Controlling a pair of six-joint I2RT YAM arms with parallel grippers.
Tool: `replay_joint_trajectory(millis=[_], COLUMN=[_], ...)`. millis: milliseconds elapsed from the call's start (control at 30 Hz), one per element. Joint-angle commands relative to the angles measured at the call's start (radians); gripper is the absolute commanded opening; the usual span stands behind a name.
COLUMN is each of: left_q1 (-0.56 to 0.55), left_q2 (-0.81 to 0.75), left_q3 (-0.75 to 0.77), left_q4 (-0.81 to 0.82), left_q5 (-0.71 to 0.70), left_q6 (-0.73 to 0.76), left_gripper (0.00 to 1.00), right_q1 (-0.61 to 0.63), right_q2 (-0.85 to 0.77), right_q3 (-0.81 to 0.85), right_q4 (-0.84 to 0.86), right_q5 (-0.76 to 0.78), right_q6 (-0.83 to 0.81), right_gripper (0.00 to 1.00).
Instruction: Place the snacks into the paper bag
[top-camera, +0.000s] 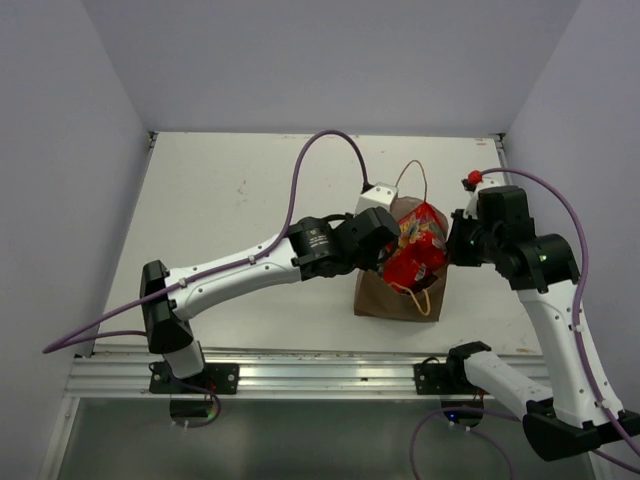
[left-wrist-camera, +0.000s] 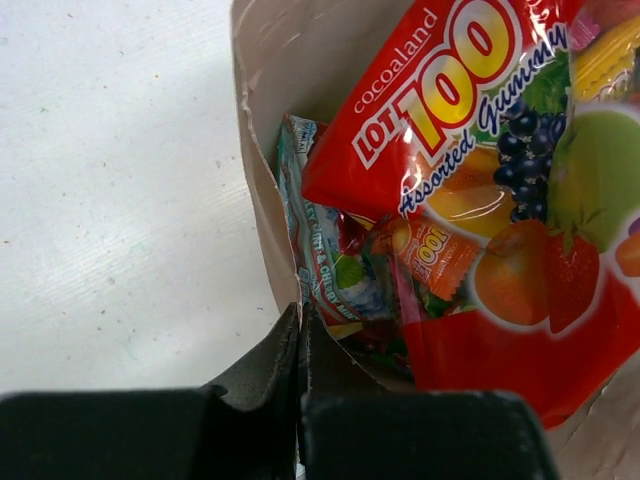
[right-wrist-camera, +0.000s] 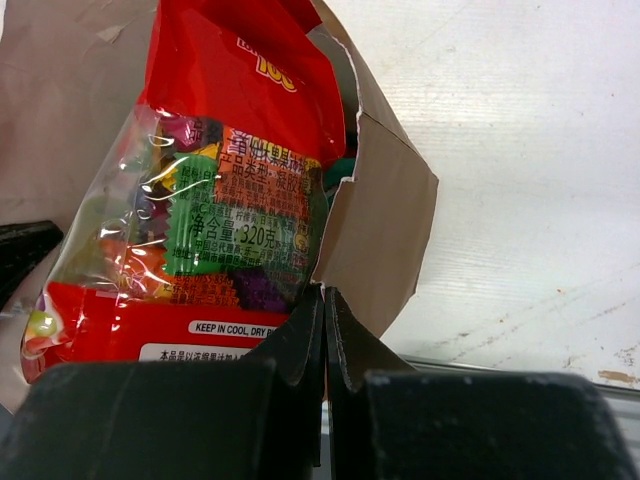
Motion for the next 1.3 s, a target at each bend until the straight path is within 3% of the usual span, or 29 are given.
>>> replay_joint_trajectory(millis=[0, 200, 500, 567, 733, 867, 900, 933, 967, 1000, 1033, 1067, 1133, 1267], left_q1=[0.007, 0.01, 0.021, 0.031, 0.058, 0.067, 0.067, 0.067, 0.067, 0.064, 0.059, 0.053, 0.039, 0.025], left_q2=[-0.081, -0.127, -0.224, -0.245, -0.334, -0.345, -0.339, -0.337, -0.337, -0.35, -0.36, -0.373, -0.393, -0.397], left_q3=[0.027, 0.124, 0.036, -0.013, -0.238, -0.326, -0.32, -0.307, -0.294, -0.259, -0.237, -0.211, -0.116, 0.041], left_q4=[0.032, -0.159, -0.382, -0.457, -0.419, -0.43, -0.451, -0.462, -0.462, -0.462, -0.462, -0.462, -0.462, -0.46], left_q5=[-0.106, -0.303, -0.488, -0.505, -0.465, -0.434, -0.436, -0.442, -0.451, -0.478, -0.497, -0.515, -0.572, -0.672], left_q6=[-0.021, -0.104, -0.322, -0.398, -0.463, -0.532, -0.544, -0.551, -0.543, -0.54, -0.54, -0.538, -0.516, -0.48], left_gripper=[0.0, 0.0, 0.0, 0.0, 0.0, 0.0, 0.14, 0.25, 0.36, 0.62, 0.7, 0.73, 0.78, 0.83], right_q1=[0.005, 0.065, 0.289, 0.335, 0.405, 0.427, 0.431, 0.433, 0.433, 0.435, 0.435, 0.435, 0.435, 0.435], right_q2=[0.003, 0.083, 0.261, 0.295, 0.333, 0.338, 0.338, 0.336, 0.332, 0.319, 0.312, 0.304, 0.289, 0.249], right_q3=[0.034, 0.117, 0.23, 0.232, 0.214, 0.178, 0.172, 0.169, 0.171, 0.175, 0.186, 0.228, 0.291, 0.442], right_q4=[0.058, 0.084, 0.189, 0.207, 0.255, 0.276, 0.276, 0.276, 0.276, 0.278, 0.278, 0.259, 0.221, 0.091], right_q5=[-0.066, -0.102, -0.031, -0.03, -0.017, -0.022, -0.022, -0.024, -0.022, -0.019, -0.011, 0.007, 0.044, 0.258], right_q6=[-0.015, -0.018, 0.029, 0.037, 0.051, 0.057, 0.057, 0.057, 0.057, 0.057, 0.063, 0.06, 0.06, 0.077], right_gripper=[0.0, 0.0, 0.0, 0.0, 0.0, 0.0, 0.04, 0.21, 0.26, 0.28, 0.31, 0.38, 0.4, 0.45])
